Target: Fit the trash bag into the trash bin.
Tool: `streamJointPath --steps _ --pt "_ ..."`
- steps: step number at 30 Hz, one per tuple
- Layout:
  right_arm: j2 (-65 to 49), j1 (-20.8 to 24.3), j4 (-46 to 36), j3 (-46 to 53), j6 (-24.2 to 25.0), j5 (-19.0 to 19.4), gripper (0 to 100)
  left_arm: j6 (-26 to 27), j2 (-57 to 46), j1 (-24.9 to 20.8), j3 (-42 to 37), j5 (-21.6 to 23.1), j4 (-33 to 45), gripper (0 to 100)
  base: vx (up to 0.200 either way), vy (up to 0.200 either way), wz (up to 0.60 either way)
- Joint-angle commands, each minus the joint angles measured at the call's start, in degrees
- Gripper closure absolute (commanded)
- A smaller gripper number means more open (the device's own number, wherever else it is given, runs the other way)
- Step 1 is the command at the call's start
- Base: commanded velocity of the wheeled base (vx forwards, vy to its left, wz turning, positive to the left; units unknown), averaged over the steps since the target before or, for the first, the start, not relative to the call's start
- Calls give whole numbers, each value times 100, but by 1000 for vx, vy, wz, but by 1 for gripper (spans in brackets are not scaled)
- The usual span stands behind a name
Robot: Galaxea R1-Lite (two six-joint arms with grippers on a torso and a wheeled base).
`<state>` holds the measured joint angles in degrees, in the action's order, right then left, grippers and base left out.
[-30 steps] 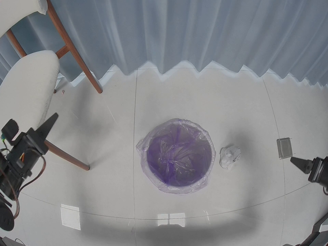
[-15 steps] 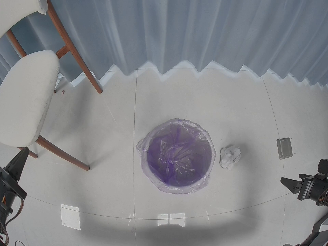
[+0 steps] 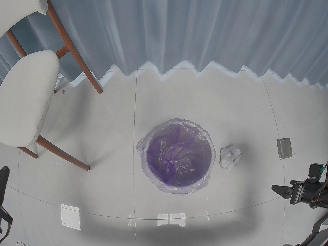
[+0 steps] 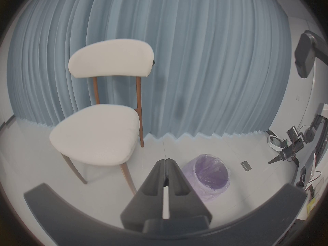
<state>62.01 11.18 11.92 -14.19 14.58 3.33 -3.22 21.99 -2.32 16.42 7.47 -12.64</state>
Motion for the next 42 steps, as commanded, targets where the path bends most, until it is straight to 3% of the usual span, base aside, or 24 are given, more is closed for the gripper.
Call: streamJointPath --steps 1,4,11,19,22,30,32,35,37,42 --pt "839 -28 346 48 203 71 0 76 -477 47 125 -9 148 100 0 0 0" --pt "1366 -37 970 48 449 71 0 85 -485 38 37 53 157 100 0 0 0" --pt "2113 -98 1603 -154 572 63 0 85 -942 38 -605 53 157 100 0 0 0" --pt "2588 -107 1682 -541 555 80 0 278 -2146 232 -1642 9 561 100 0 0 0" --pt "2658 -107 1682 -602 546 80 0 278 -2190 232 -1607 -27 1080 100 0 0 0" --pt "2728 -116 1691 -550 563 133 0 515 -2190 232 -1633 70 1018 100 0 0 0" --pt "2816 -125 1717 -567 563 159 0 498 -2190 232 -1633 -18 1018 100 0 0 0" --pt "3001 -151 2033 -576 563 168 0 454 -2190 232 -1624 -677 1097 100 0 0 0" --pt "3159 -160 2306 -576 555 159 0 287 -2190 232 -1624 -862 1203 100 0 0 0" --pt "3598 -230 2851 -638 528 265 0 269 -2190 223 -1616 -765 1291 100 0 0 0"
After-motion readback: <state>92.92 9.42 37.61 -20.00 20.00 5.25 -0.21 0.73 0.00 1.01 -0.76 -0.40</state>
